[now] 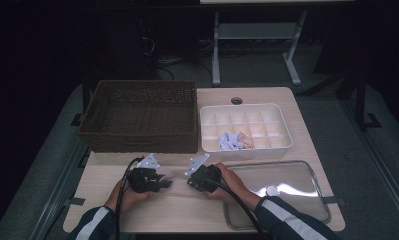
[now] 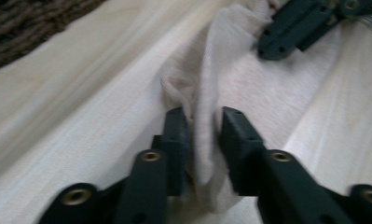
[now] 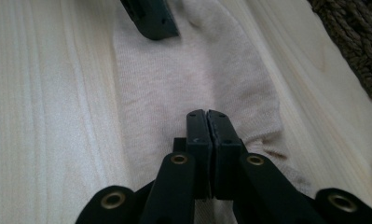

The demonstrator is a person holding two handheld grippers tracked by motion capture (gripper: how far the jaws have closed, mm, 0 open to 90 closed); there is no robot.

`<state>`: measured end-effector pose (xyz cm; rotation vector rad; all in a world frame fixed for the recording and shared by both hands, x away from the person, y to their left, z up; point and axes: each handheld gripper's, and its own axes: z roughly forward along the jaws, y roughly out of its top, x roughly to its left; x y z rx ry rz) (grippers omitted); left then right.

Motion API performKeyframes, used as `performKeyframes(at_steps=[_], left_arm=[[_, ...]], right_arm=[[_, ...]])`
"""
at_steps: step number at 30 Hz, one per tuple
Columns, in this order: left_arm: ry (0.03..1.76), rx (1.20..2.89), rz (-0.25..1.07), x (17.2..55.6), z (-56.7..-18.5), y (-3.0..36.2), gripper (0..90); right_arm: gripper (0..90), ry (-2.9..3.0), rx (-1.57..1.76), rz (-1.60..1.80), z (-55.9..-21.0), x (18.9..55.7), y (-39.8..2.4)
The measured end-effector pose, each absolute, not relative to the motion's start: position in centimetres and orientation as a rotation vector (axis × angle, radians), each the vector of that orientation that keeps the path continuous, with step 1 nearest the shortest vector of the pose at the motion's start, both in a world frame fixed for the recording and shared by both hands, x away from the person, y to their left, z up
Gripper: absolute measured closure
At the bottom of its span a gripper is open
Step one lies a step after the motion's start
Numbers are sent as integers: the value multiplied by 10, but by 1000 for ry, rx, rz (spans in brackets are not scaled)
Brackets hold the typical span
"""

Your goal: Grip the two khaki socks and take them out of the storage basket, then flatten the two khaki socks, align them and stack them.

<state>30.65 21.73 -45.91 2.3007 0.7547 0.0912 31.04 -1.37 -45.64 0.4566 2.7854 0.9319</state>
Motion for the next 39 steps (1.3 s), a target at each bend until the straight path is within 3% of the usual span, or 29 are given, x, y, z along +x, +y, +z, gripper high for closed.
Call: performKeyframes(at_steps=[5,39], left_arm=[[716,2286,52,306,-458,219,832],[642,2033,27,300,-432,227,847]], right_arm=[[880,2778,464,924,-456,310,-13],[877,2765,461,979,-459,314,-2]])
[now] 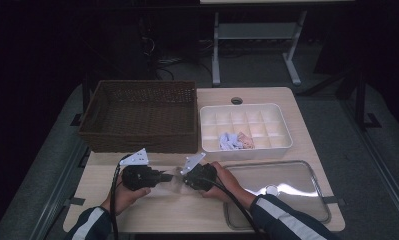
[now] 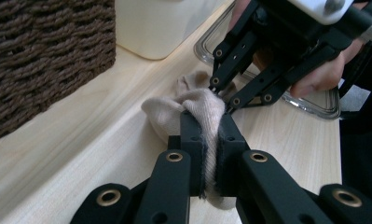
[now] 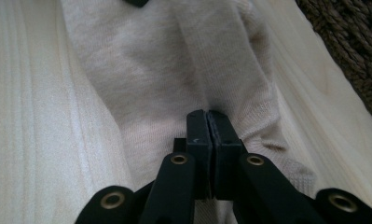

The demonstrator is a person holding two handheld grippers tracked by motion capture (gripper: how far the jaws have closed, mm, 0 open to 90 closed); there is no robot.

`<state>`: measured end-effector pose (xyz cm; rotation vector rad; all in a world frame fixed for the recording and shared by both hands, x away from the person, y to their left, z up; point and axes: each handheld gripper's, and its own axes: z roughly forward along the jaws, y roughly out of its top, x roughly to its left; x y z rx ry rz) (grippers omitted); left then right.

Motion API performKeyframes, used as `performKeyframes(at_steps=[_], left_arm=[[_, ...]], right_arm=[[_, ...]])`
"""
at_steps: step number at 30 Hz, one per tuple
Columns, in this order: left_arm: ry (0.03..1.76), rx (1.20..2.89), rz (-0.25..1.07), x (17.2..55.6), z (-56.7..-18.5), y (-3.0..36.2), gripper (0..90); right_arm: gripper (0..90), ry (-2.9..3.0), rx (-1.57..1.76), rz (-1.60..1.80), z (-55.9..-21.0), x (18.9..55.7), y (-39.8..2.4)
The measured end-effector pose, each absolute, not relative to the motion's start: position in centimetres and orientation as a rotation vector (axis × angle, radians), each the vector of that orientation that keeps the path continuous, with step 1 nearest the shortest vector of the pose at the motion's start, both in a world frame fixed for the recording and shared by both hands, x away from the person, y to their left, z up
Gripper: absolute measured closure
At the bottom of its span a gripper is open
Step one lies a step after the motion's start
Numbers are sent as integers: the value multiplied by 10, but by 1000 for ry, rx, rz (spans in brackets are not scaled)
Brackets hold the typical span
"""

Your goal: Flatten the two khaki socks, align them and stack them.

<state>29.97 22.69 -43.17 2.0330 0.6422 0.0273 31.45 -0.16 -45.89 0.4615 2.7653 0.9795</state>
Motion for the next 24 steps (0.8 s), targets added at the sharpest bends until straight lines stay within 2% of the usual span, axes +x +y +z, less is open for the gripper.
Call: performKeyframes(at_steps=[2,5,14,24], left_arm=[[636,2037,21,300,-431,226,848],[647,2043,30,301,-431,228,849],[648,2075,35,302,-428,229,846],[611,2122,19,306,-425,207,844]], right_arm=[[869,2765,465,986,-459,314,-2],[771,2769,413,1004,-457,315,-5],[730,2713,533,1082,-420,318,-50],[726,2786,628,897,-449,326,-65]])
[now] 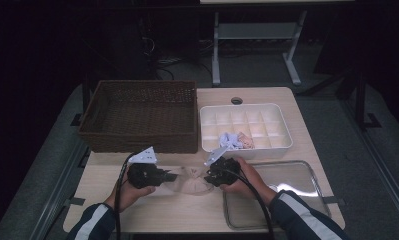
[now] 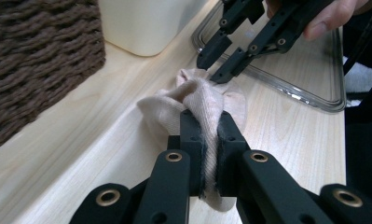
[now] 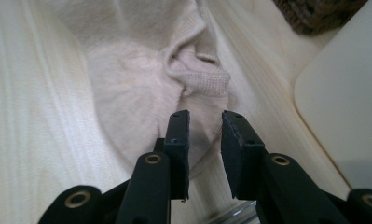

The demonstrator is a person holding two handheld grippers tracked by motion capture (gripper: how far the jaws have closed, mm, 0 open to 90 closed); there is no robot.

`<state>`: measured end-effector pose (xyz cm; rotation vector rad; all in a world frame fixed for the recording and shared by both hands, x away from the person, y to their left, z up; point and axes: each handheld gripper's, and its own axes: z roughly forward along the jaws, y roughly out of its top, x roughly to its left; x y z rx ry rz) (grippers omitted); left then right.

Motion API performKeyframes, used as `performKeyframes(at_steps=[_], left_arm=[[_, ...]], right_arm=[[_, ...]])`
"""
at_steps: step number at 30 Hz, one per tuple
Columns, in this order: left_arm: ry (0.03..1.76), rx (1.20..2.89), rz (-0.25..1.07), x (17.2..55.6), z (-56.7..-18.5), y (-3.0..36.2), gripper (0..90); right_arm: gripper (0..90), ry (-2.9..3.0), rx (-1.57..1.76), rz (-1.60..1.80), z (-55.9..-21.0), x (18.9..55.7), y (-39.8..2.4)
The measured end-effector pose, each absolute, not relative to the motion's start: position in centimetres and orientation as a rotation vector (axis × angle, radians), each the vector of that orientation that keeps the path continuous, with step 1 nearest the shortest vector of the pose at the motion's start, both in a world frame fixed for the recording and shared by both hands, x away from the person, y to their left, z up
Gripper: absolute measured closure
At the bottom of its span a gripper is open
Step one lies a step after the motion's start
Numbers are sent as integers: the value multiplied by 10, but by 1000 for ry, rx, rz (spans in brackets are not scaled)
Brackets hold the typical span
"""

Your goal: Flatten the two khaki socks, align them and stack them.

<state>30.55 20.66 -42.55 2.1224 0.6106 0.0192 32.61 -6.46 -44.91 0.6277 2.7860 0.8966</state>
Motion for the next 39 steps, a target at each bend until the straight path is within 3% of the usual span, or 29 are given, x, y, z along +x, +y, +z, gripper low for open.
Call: performKeyframes(at_steps=[16,25,27,29,30,32,39], left_arm=[[628,2163,-32,319,-437,155,840],[600,2216,-22,320,-445,134,768],[571,2202,-17,317,-441,134,604],[562,2201,-4,315,-439,134,570],[554,2197,7,314,-435,136,475],[548,2192,38,310,-425,142,426],[564,2133,82,296,-410,170,408]], right_arm=[[725,2779,616,907,-454,327,-61],[680,2786,626,915,-454,329,-63],[650,2786,628,915,-451,329,-66],[648,2789,624,925,-449,330,-68],[653,2787,632,937,-445,330,-71],[656,2788,639,934,-444,330,-72],[670,2769,655,922,-441,329,-78]])
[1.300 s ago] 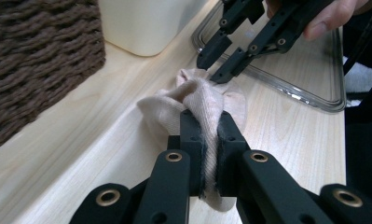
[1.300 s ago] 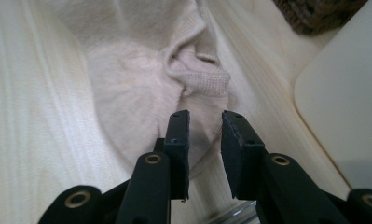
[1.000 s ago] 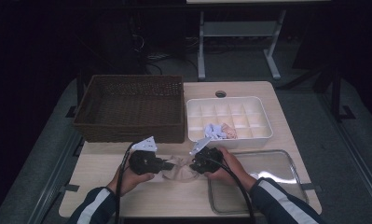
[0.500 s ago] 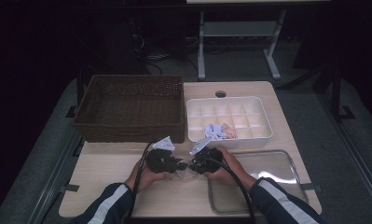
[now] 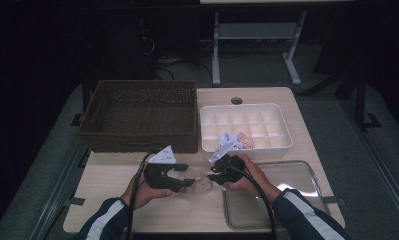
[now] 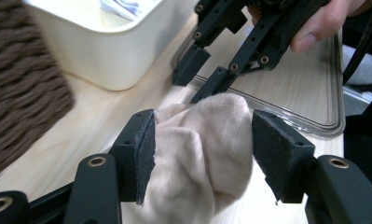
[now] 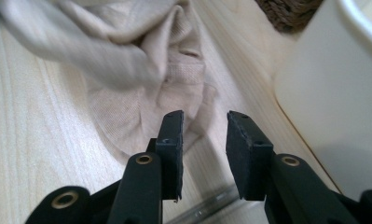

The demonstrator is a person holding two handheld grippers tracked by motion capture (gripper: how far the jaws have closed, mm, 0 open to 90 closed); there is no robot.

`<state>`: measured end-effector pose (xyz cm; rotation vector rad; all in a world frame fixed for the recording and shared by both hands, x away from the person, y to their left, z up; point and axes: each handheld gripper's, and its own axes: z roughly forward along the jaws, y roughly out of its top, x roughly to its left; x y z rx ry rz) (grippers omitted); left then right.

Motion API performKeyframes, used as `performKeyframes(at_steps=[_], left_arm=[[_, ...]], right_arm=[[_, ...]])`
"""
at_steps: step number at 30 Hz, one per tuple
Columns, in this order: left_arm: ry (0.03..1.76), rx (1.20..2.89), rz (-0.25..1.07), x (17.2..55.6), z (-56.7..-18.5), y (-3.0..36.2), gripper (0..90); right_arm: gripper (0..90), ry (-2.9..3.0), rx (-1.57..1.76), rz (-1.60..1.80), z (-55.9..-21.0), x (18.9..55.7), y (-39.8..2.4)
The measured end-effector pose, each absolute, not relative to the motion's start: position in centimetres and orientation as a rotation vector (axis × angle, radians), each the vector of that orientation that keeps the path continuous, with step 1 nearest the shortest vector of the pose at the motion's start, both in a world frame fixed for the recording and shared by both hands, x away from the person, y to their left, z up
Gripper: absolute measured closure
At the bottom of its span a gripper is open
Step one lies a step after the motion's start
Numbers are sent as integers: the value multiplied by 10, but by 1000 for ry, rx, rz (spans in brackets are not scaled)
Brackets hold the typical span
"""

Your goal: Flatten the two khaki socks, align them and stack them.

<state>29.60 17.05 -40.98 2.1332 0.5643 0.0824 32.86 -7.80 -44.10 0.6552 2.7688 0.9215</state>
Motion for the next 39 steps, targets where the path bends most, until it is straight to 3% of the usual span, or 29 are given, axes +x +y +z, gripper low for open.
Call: performKeyframes(at_steps=[6,8,16,22,24,26,30,31,33,39], left_arm=[[639,2104,153,284,-408,204,431],[654,2102,105,283,-416,211,442],[582,2225,93,287,-437,184,483],[563,2263,112,291,-446,170,578],[565,2275,98,293,-451,170,652],[564,2295,89,293,-455,170,693],[548,2300,83,292,-457,170,776],[535,2305,96,292,-456,170,820],[524,2302,93,292,-456,169,861],[500,2252,106,290,-443,174,881]], right_arm=[[689,2763,653,950,-438,327,-79],[690,2762,649,934,-438,327,-79],[741,2778,639,989,-430,318,-81],[644,2821,568,1036,-429,303,-81],[579,2847,584,1028,-432,300,-75],[576,2850,580,994,-436,300,-73],[651,2868,545,927,-449,300,-67],[744,2860,549,919,-452,301,-66],[818,2852,547,928,-451,302,-67],[827,2769,542,991,-429,300,-71]])
